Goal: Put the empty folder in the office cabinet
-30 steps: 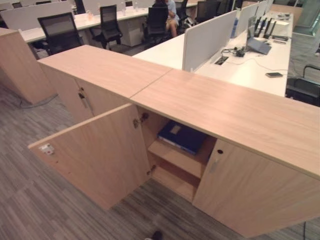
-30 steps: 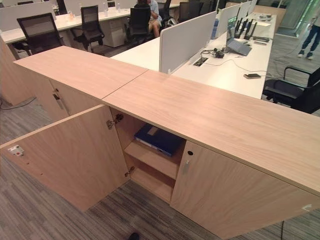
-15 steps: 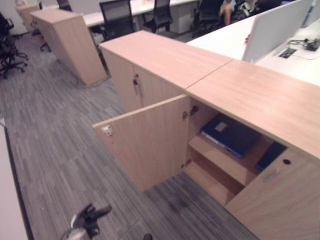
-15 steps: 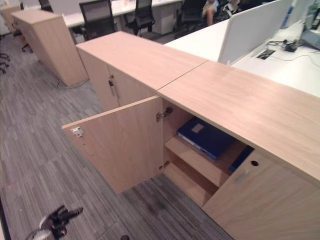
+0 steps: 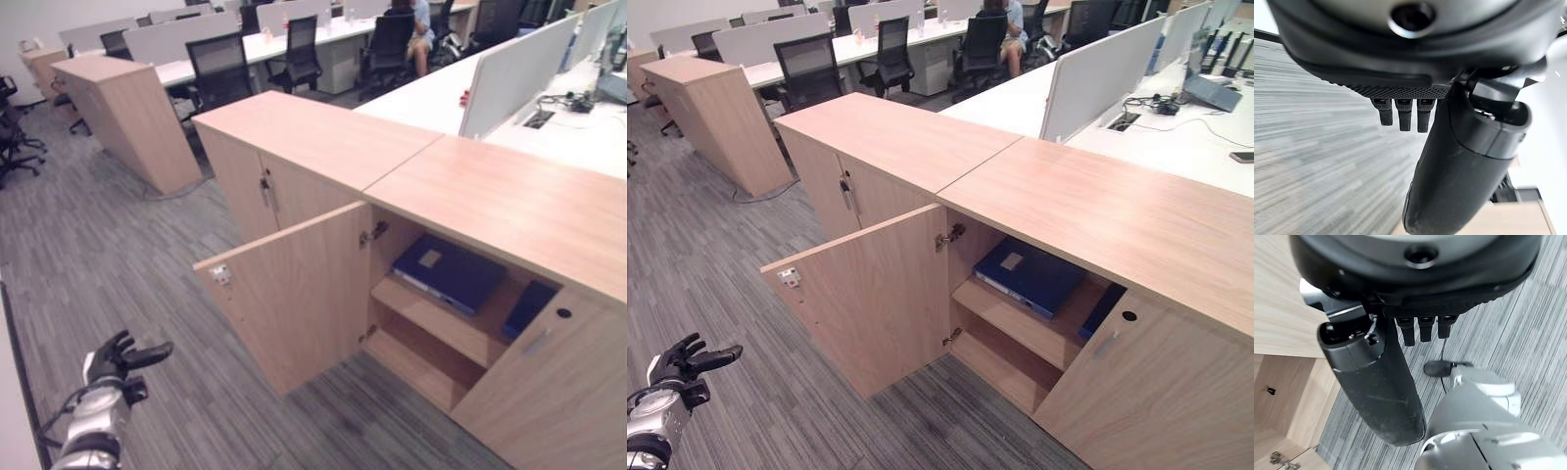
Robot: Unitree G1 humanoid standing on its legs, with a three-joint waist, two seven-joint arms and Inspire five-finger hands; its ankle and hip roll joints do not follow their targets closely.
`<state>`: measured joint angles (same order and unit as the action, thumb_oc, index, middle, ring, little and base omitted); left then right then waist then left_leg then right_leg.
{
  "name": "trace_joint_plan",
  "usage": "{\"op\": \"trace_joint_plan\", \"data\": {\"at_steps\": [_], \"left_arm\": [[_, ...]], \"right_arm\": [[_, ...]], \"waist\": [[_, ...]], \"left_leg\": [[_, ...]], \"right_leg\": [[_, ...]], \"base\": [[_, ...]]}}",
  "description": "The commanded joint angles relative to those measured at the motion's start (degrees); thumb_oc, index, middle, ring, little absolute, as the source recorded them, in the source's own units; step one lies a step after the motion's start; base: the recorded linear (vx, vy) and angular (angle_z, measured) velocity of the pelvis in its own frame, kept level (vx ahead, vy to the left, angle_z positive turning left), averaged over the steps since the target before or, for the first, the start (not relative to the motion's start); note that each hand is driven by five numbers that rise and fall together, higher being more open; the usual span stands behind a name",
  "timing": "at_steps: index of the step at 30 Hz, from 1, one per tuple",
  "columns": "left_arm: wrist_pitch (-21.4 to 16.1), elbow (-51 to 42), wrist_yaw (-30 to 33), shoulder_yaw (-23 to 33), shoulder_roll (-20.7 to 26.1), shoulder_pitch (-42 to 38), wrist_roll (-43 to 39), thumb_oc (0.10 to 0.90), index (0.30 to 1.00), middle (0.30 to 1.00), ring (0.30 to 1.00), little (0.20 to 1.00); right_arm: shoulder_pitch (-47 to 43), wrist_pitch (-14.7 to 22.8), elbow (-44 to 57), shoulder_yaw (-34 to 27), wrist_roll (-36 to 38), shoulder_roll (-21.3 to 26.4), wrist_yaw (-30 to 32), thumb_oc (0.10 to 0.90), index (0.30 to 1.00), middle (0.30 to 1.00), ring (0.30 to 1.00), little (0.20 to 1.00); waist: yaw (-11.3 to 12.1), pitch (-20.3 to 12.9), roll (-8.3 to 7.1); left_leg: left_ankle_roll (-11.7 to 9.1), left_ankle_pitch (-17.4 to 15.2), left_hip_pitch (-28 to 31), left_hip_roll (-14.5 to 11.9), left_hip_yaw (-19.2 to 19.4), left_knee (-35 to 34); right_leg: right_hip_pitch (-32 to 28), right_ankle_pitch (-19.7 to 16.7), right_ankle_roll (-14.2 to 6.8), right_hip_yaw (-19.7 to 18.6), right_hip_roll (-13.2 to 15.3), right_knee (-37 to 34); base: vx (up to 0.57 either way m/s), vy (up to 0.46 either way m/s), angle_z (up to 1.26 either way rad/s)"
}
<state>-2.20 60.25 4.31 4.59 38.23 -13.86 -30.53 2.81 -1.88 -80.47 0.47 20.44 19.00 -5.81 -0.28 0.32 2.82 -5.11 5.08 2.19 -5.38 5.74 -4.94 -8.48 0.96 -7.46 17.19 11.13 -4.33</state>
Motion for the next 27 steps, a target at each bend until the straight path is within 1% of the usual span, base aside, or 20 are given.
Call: {"op": "trace_joint_plan", "data": {"at_steps": [1, 2, 3, 5, 6, 7, 8, 9, 13, 15, 16, 20, 22, 24, 27], "left_arm": [[-3.9, -0.5, 0.0, -1.0, 8.0, -10.6, 2.4, 0.800, 0.900, 0.900, 0.900, 0.900], [-4.0, -2.7, -0.5, -2.5, 7.9, -12.3, 2.0, 0.800, 0.900, 0.900, 0.900, 0.900], [-3.9, -2.7, -0.4, -2.6, 7.9, -12.3, 2.0, 0.800, 0.900, 0.900, 0.900, 0.900], [-4.3, -6.9, -1.8, -4.9, 7.4, -13.9, 0.8, 0.800, 0.900, 0.900, 0.900, 0.900], [-4.3, -6.9, -1.8, -4.9, 7.4, -13.8, 0.8, 0.800, 0.900, 0.900, 0.900, 0.900], [-4.4, -9.8, -3.0, -5.9, 7.0, -14.0, -0.9, 0.800, 0.900, 0.900, 0.900, 0.900], [-4.4, -9.8, -3.0, -5.9, 7.0, -13.9, -0.9, 0.800, 0.900, 0.900, 0.900, 0.900], [-4.3, -11.7, -4.5, -7.2, 6.7, -13.8, -1.9, 0.800, 0.900, 0.900, 0.900, 0.900], [-4.2, -13.9, -6.1, -8.7, 6.1, -13.6, -3.6, 0.800, 0.900, 0.900, 0.900, 0.900], [-3.6, -14.7, -7.8, -9.6, 5.5, -13.2, -5.3, 0.800, 0.900, 0.900, 0.900, 0.900], [-3.6, -14.7, -7.8, -9.6, 5.5, -13.2, -5.3, 0.800, 0.900, 0.900, 0.900, 0.900], [-2.7, -16.2, -11.8, -11.8, 5.7, -12.2, -8.3, 0.800, 0.900, 0.900, 0.900, 0.900], [-2.5, -15.6, -12.1, -12.5, 5.8, -12.6, -8.2, 0.800, 0.900, 0.900, 0.900, 0.900], [-2.3, -14.1, -12.4, -14.5, 5.4, -14.5, -7.2, 0.800, 0.900, 0.900, 0.900, 0.900], [-2.4, -13.7, -12.3, -15.2, 4.4, -15.2, -7.2, 0.800, 0.900, 0.900, 0.900, 0.900]], "right_arm": [[-0.4, -0.1, -1.1, 0.9, 0.1, 0.5, -0.9, 0.800, 0.900, 0.900, 0.900, 0.900], [-0.1, -0.2, -1.3, 0.7, 0.1, 0.5, -1.0, 0.800, 0.900, 0.900, 0.900, 0.900], [0.0, -0.2, -1.3, 0.7, 0.1, 0.5, -1.0, 0.800, 0.900, 0.900, 0.900, 0.900], [0.2, -0.1, -1.5, 0.3, 0.1, 0.5, -1.2, 0.800, 0.900, 0.900, 0.900, 0.900], [0.2, -0.1, -1.5, 0.3, 0.1, 0.5, -1.2, 0.800, 0.900, 0.900, 0.900, 0.900], [0.3, -0.1, -1.4, 0.1, 0.3, 0.7, -1.3, 0.800, 0.900, 0.900, 0.900, 0.900], [0.3, -0.1, -1.4, 0.0, 0.3, 0.7, -1.3, 0.800, 0.900, 0.900, 0.900, 0.900], [0.3, -0.2, -1.5, -0.1, 0.3, 0.7, -1.6, 0.800, 0.900, 0.900, 0.900, 0.900], [0.4, -0.2, -1.5, -0.2, 0.4, 0.7, -1.8, 0.800, 0.900, 0.900, 0.900, 0.900], [0.3, -0.3, -1.2, -0.2, 0.6, 0.6, -2.0, 0.800, 0.900, 0.900, 0.900, 0.900], [0.3, -0.3, -1.2, -0.2, 0.6, 0.6, -2.0, 0.800, 0.900, 0.900, 0.900, 0.900], [0.0, -0.1, -1.1, 0.0, 0.8, 0.4, -2.4, 0.800, 0.900, 0.900, 0.900, 0.900], [0.0, -0.1, -1.1, 0.1, 0.8, 0.3, -2.4, 0.800, 0.900, 0.900, 0.900, 0.900], [0.0, -0.1, -1.3, 0.5, 0.9, 0.1, -2.6, 0.800, 0.900, 0.900, 0.900, 0.900], [0.1, -0.1, -1.4, 0.7, 0.9, -0.1, -2.7, 0.800, 0.900, 0.900, 0.900, 0.900]], "waist": [[-0.6, -2.6, -0.35], [-0.9, -2.8, -0.62], [-0.8, -2.8, -0.66], [-1.1, -3.0, -1.13], [-1.1, -3.0, -1.14], [-1.2, -3.1, -1.37], [-1.2, -3.1, -1.37], [-1.3, -3.2, -1.56], [-1.4, -3.4, -1.95], [-1.5, -3.5, -2.33], [-1.5, -3.5, -2.33], [-1.5, -3.6, -2.50], [-1.5, -3.6, -2.59], [-1.7, -3.6, -2.68], [-1.8, -3.6, -2.87]], "left_leg": [[0.4, -5.5, -0.1, 1.3, -1.0, -0.1], [0.7, -5.7, 0.0, 1.7, -0.7, -0.1], [0.7, -5.7, 0.0, 1.8, -0.6, -0.1], [1.0, -6.0, 0.1, 2.2, -0.3, -0.1], [1.0, -6.0, 0.1, 2.2, -0.3, -0.1], [1.1, -6.1, 0.2, 2.3, -0.1, -0.1], [1.1, -6.1, 0.2, 2.4, -0.1, -0.1], [1.1, -6.2, 0.3, 2.4, 0.1, -0.1], [1.0, -6.4, 0.6, 2.2, 0.5, -0.1], [0.9, -6.4, 0.9, 1.9, 0.8, -0.1], [0.9, -6.4, 1.0, 1.9, 0.8, -0.1], [0.8, -6.5, 1.4, 1.6, 1.0, -0.1], [0.7, -6.6, 1.4, 1.6, 1.0, -0.1], [0.7, -6.5, 1.4, 1.4, 1.0, -0.1], [0.7, -6.5, 1.5, 1.3, 0.9, -0.1]], "right_leg": [[4.2, -2.3, -4.8, -2.0, 4.2, 2.1], [4.3, -2.7, -5.2, -2.1, 4.6, 2.0], [4.3, -2.7, -5.2, -2.1, 4.7, 2.0], [4.4, -3.2, -5.6, -2.2, 5.0, 1.7], [4.4, -3.2, -5.6, -2.2, 5.0, 1.7], [4.5, -3.4, -5.8, -2.3, 5.1, 1.5], [4.5, -3.4, -5.8, -2.3, 5.1, 1.5], [4.5, -3.7, -6.0, -2.3, 5.2, 1.2], [4.3, -4.0, -6.1, -2.4, 5.1, 0.7], [4.1, -4.2, -6.1, -2.6, 4.9, 0.4], [4.1, -4.2, -6.1, -2.6, 4.9, 0.3], [3.8, -4.3, -6.1, -2.6, 4.6, 0.0], [3.8, -4.3, -6.1, -2.6, 4.6, -0.1], [3.8, -4.3, -6.1, -2.6, 4.5, -0.1], [3.7, -4.3, -6.1, -2.5, 4.4, -0.1]], "base": [[0.01, 0.050, -0.07], [0.00, 0.032, -0.12], [0.00, 0.039, -0.11], [0.00, 0.014, -0.15], [0.00, 0.006, -0.12], [0.00, 0.002, -0.08], [0.01, -0.006, -0.09], [0.00, -0.007, -0.10], [0.01, -0.025, -0.06], [0.01, -0.038, -0.04], [0.00, 0.000, 0.00], [0.00, -0.008, 0.00], [0.00, 0.000, 0.00], [0.00, 0.000, 0.00], [0.00, 0.000, 0.00]]}}
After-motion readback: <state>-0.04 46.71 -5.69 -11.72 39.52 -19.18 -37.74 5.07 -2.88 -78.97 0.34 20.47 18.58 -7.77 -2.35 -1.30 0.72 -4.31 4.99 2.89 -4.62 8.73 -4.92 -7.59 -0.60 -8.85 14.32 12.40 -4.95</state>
